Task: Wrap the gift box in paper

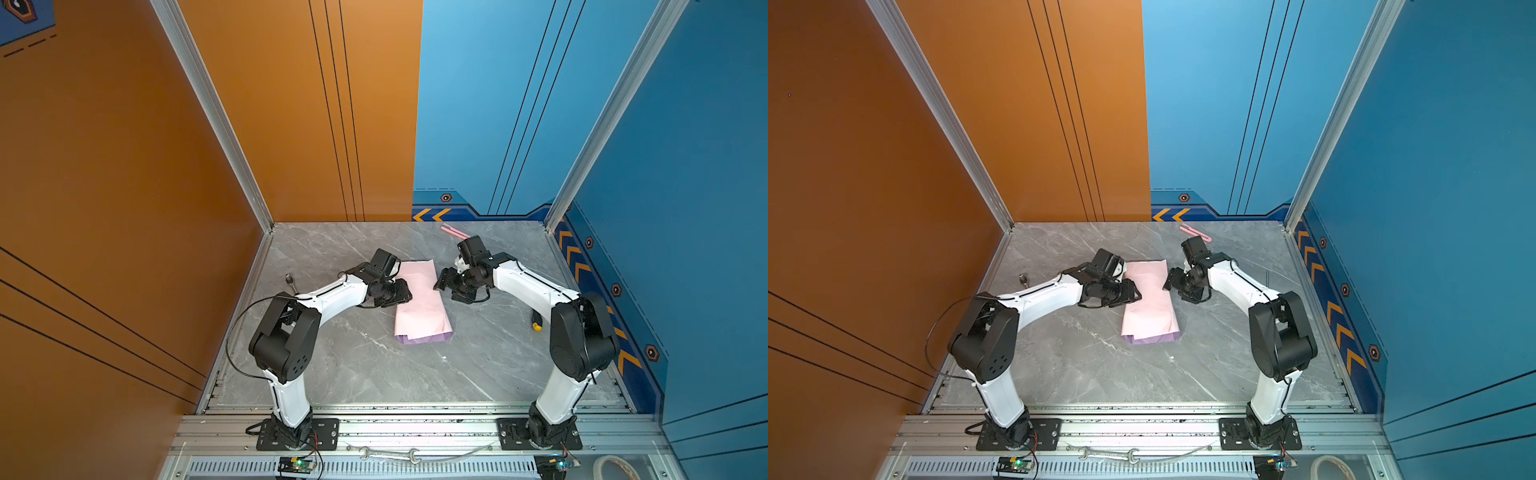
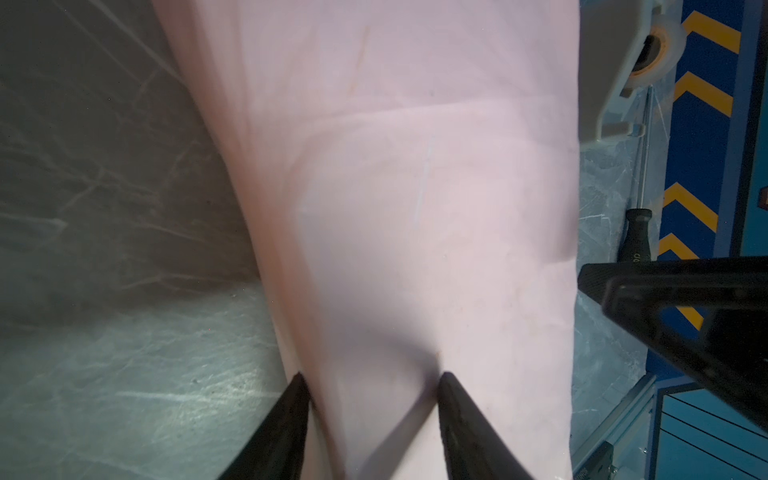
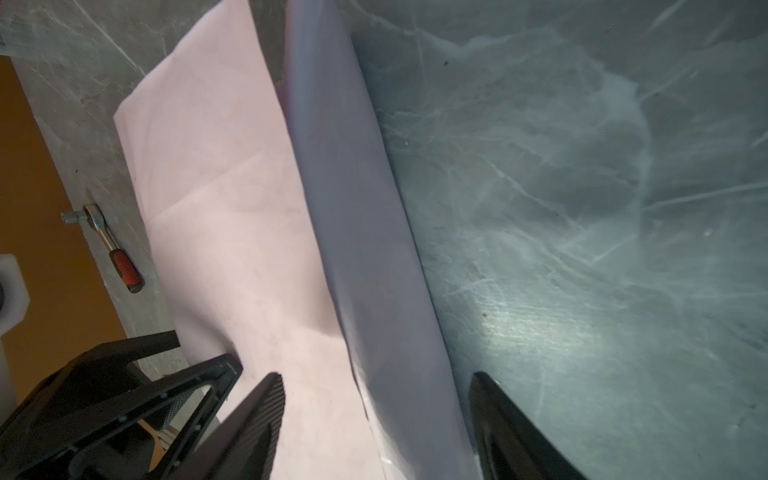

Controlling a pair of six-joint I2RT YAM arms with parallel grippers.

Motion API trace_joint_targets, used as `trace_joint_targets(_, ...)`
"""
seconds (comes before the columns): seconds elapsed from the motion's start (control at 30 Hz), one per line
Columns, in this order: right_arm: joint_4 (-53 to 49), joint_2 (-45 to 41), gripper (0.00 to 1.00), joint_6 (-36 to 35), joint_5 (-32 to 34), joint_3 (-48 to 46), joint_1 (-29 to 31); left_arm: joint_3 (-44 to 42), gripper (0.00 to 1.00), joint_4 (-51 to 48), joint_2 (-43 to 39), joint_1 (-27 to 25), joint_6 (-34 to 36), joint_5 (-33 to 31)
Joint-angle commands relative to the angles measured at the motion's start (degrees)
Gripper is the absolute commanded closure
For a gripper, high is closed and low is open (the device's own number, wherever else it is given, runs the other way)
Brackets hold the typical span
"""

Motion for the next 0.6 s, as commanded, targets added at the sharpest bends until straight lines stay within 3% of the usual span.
trace_joint_targets(0.0, -5.5, -1.0, 0.26, -1.8, -2.8, -0.8, 1.1, 0.6, 0.49, -1.5, 0.8, -0.4, 1.0, -0.6)
trace_joint_targets(0.57, -4.6, -1.4, 0.38, 1.0, -2.3, -1.5, 6.0, 2.7, 0.42, -1.6, 0.7, -0.6, 0.9, 0.3)
